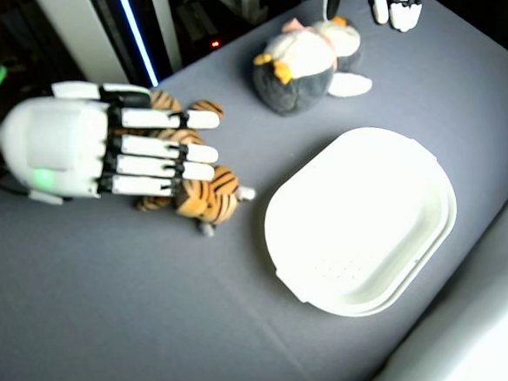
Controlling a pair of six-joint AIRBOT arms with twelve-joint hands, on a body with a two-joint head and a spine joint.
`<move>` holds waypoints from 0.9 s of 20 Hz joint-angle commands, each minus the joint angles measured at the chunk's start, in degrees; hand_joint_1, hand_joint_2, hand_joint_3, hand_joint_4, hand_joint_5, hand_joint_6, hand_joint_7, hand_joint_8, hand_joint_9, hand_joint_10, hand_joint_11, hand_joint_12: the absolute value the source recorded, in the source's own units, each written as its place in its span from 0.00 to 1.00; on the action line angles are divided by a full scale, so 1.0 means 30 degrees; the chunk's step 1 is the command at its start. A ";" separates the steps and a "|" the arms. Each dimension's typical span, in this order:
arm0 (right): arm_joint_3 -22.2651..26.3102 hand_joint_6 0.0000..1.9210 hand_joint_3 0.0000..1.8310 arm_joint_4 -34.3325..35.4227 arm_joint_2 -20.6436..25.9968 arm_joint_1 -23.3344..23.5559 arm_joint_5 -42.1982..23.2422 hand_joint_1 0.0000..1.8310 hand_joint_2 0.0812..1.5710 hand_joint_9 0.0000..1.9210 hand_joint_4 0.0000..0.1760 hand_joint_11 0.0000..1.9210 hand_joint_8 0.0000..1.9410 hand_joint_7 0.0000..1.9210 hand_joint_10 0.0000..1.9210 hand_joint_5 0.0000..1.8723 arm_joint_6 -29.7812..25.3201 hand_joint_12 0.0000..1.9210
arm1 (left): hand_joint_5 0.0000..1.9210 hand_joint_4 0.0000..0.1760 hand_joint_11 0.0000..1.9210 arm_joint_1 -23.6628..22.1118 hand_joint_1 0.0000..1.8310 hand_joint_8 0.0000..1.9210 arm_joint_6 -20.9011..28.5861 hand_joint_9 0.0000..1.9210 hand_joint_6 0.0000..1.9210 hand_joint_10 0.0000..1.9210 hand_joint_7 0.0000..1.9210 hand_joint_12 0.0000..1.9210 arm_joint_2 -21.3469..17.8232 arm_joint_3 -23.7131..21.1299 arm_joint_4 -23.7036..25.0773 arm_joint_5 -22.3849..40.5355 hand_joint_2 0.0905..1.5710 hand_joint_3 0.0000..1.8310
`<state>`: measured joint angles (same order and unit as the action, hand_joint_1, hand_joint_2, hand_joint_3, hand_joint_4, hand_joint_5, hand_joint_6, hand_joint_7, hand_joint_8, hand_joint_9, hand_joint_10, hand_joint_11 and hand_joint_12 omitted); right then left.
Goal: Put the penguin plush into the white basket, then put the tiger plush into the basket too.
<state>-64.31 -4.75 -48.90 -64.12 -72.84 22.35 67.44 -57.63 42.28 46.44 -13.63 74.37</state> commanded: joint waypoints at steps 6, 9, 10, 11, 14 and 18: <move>-0.0086 0.00 0.00 0.0477 -0.0020 0.0173 -0.2187 0.36 0.70 0.15 0.47 0.08 0.00 0.13 0.01 0.19 -0.0236 0.32 | 0.00 1.00 0.00 -0.0297 0.31 0.00 -0.0008 0.00 0.00 0.00 0.01 0.07 -0.0194 0.0228 0.0904 0.0056 0.46 0.00; -0.0088 0.00 0.00 0.0479 -0.0022 0.0181 -0.2121 0.36 0.70 0.16 0.38 0.10 0.00 0.14 0.00 0.20 -0.0236 0.30 | 0.00 1.00 0.00 -0.0967 0.34 0.00 -0.1030 0.00 0.00 0.00 0.00 0.18 -0.0190 0.0362 0.1273 -0.2154 0.40 0.00; -0.0088 0.00 0.00 0.0479 -0.0022 0.0181 -0.2115 0.37 0.70 0.16 0.35 0.09 0.00 0.14 0.00 0.20 -0.0236 0.29 | 0.00 1.00 0.00 -0.1326 0.34 0.00 -0.1641 0.00 0.00 0.00 0.00 0.20 -0.0133 0.0387 0.1279 -0.2870 0.40 0.00; -0.0086 0.00 0.00 0.0479 -0.0022 0.0181 -0.2113 0.37 0.70 0.16 0.36 0.08 0.00 0.14 0.00 0.20 -0.0242 0.29 | 0.00 1.00 0.00 -0.1857 0.36 0.00 -0.2350 0.00 0.00 0.00 0.00 0.21 0.0062 0.0521 0.1275 -0.3810 0.40 0.00; -0.0086 0.00 0.00 0.0481 -0.0041 0.0179 -0.2113 0.35 0.71 0.17 0.45 0.10 0.00 0.14 0.00 0.20 -0.0257 0.29 | 0.00 1.00 0.00 -0.3104 0.42 0.00 -0.3351 0.01 0.00 0.00 0.00 0.19 0.1137 0.1361 0.0967 -0.6166 0.38 0.00; -0.0088 0.01 0.00 0.0477 -0.0039 0.0179 -0.2115 0.39 0.72 0.17 0.34 0.08 0.00 0.16 0.00 0.23 -0.0309 0.28 | 0.27 0.32 0.11 -0.3779 0.51 0.01 -0.5345 0.28 0.01 0.03 0.29 0.40 0.2105 0.1802 -0.0110 -0.7580 0.50 0.00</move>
<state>-64.34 -5.10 -49.04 -64.12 -72.55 22.06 56.45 -73.08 48.77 51.53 -13.87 46.96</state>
